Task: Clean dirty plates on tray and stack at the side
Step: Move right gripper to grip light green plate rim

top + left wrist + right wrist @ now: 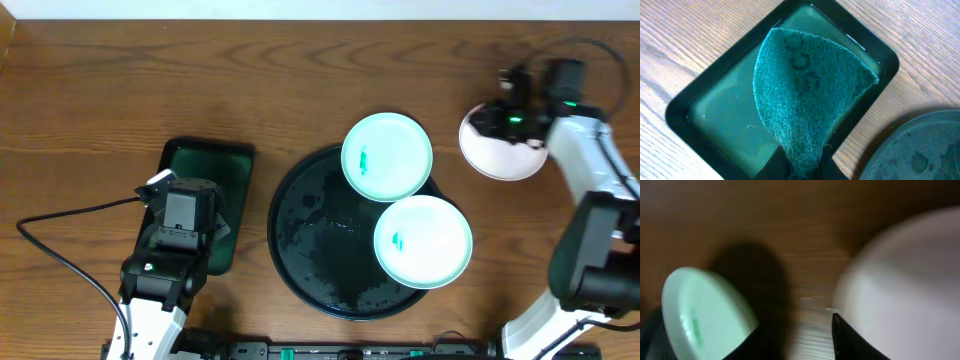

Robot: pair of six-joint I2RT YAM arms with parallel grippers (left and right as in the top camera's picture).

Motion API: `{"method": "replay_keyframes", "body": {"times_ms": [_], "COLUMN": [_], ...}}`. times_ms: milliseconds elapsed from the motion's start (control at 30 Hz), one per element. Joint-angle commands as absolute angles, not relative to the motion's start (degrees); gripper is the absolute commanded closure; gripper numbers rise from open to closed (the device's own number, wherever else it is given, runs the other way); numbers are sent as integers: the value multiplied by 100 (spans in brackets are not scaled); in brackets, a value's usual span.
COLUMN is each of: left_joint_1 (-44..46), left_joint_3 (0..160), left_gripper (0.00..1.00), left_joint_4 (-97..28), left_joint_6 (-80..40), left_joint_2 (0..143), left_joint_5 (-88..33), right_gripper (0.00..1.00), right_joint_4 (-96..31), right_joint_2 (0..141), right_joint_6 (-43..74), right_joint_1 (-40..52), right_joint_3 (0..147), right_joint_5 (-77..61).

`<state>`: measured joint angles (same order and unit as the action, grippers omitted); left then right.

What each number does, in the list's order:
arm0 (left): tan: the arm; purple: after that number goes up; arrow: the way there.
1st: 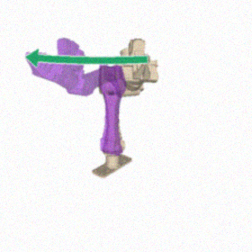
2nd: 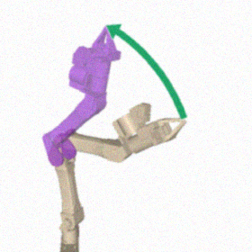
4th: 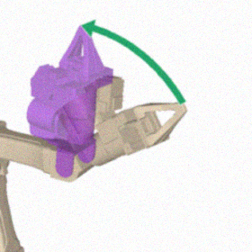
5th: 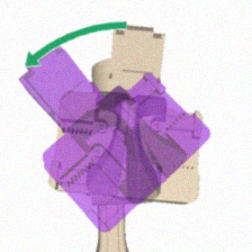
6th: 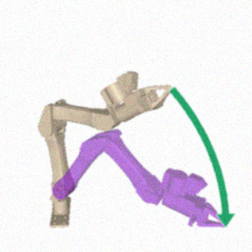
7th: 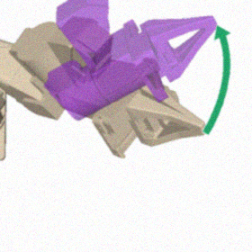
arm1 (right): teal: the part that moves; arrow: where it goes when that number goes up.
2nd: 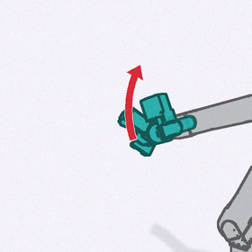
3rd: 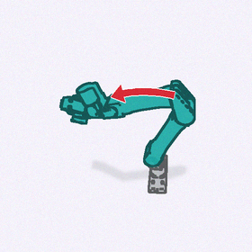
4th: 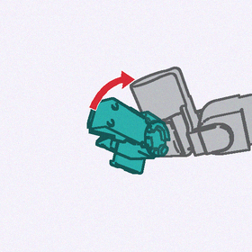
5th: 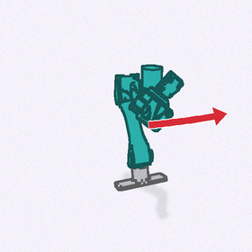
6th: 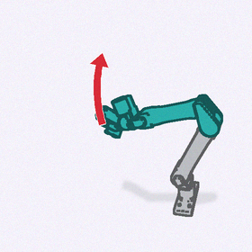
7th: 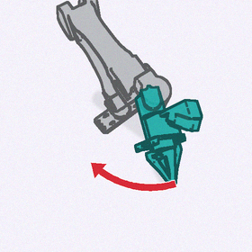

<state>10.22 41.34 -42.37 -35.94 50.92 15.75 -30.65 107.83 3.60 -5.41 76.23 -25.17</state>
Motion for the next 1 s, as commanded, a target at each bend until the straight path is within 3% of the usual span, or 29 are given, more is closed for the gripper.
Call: {"method": "replay_keyframes", "body": {"times_ms": [0, 233, 600, 667, 767, 867, 967], "left_joint_1": [993, 993, 993, 993, 993, 993, 993], "left_joint_3": [4217, 4217, 4217, 4217, 4217, 4217, 4217], "left_gripper": [93, 93, 93, 93, 93, 93, 93], "left_joint_4": [-4244, -4259, -4259, -4257, -4257, -4239, -4115], "left_joint_6": [-3533, -3533, -3533, -3533, -3533, -3457, -3068], "left_joint_2": [5085, 5085, 5085, 5085, 5085, 5085, 5096], "left_joint_5": [1520, 1522, 1522, 1520, 1518, 1367, 913], "right_gripper": [59, 48, 50, 59, 87, 98, 99], "right_joint_4": [-3024, -3109, -3076, -3098, -3151, -3249, -3356], "right_joint_2": [10718, 10838, 11415, 11417, 11417, 11410, 11402], "right_joint_6": [204, -172, -410, -445, -436, -434, -250], "right_joint_1": [-38, 434, 657, 690, 742, 827, 967], "right_joint_3": [7682, 7675, 7675, 7675, 7675, 7677, 7677], "right_joint_5": [-2027, -1907, -2493, -2493, -2574, -2971, -3293]}}
